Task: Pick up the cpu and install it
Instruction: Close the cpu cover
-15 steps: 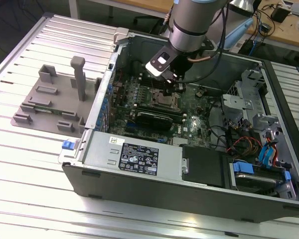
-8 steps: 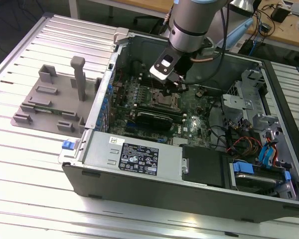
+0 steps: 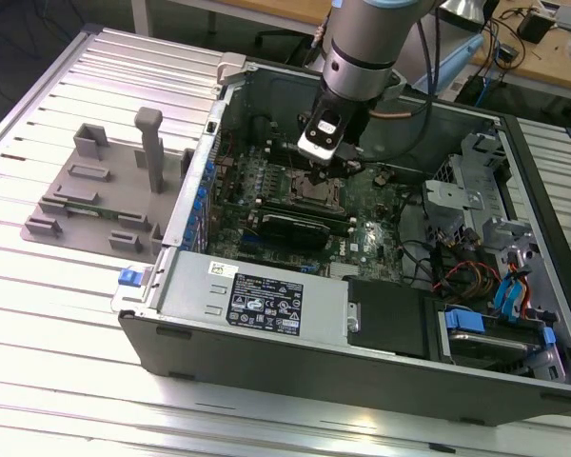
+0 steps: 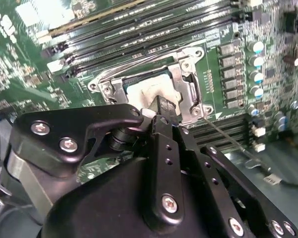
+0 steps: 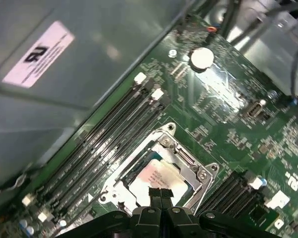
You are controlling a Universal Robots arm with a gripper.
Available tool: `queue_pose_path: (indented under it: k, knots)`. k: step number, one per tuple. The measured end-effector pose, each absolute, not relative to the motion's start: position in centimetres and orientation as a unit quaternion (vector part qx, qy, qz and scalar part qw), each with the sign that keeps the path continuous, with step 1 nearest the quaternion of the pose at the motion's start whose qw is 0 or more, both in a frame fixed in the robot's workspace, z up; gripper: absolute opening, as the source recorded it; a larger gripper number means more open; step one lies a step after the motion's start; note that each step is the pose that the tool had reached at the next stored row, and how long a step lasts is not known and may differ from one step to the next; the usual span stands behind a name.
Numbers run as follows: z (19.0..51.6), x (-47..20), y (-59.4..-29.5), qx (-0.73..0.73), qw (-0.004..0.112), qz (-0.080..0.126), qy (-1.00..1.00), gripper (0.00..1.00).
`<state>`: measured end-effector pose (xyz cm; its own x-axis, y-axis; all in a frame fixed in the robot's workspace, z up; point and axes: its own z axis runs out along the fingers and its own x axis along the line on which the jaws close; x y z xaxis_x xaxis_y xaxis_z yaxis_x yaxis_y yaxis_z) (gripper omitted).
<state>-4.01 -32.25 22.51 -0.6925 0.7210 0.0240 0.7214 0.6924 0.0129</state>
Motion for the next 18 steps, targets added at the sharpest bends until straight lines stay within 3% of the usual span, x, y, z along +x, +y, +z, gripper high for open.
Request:
queue_pose_path:
  k: [18]
  knots:
    - [22.25, -4.01, -32.25, -0.099, 0.011, -0.008, -0.995, 0.11]
